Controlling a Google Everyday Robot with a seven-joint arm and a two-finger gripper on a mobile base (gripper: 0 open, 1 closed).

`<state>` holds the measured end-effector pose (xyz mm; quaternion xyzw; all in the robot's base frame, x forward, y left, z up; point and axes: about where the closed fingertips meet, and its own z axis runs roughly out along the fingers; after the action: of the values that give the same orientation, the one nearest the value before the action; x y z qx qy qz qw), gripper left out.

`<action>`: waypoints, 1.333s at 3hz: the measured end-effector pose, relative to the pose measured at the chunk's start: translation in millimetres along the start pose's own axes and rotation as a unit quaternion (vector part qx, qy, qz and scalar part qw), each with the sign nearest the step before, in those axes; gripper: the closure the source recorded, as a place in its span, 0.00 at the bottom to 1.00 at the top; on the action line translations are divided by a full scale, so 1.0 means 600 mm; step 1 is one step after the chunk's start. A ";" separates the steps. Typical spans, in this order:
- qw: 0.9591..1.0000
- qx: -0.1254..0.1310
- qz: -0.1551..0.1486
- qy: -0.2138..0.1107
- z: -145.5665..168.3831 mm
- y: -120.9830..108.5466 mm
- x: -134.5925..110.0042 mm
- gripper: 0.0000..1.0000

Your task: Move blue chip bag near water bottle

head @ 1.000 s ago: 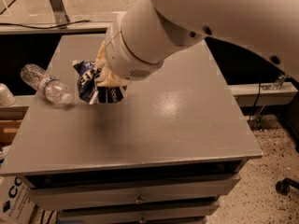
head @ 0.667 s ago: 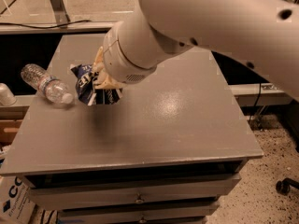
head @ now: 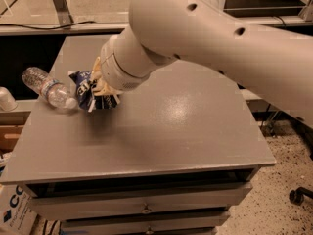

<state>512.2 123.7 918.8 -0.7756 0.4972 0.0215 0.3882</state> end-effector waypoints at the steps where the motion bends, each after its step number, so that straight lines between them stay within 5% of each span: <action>1: 1.000 -0.002 -0.008 0.000 0.027 -0.008 0.011 1.00; 2: 1.000 -0.007 -0.009 0.002 0.043 -0.003 0.022 1.00; 4: 1.000 -0.022 -0.001 0.002 0.053 0.017 0.034 0.62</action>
Offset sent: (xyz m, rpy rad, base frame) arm 0.0263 0.0057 -0.0423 -0.0250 0.0189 0.0184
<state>525.6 126.2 881.8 -0.7845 0.4967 0.0301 0.3700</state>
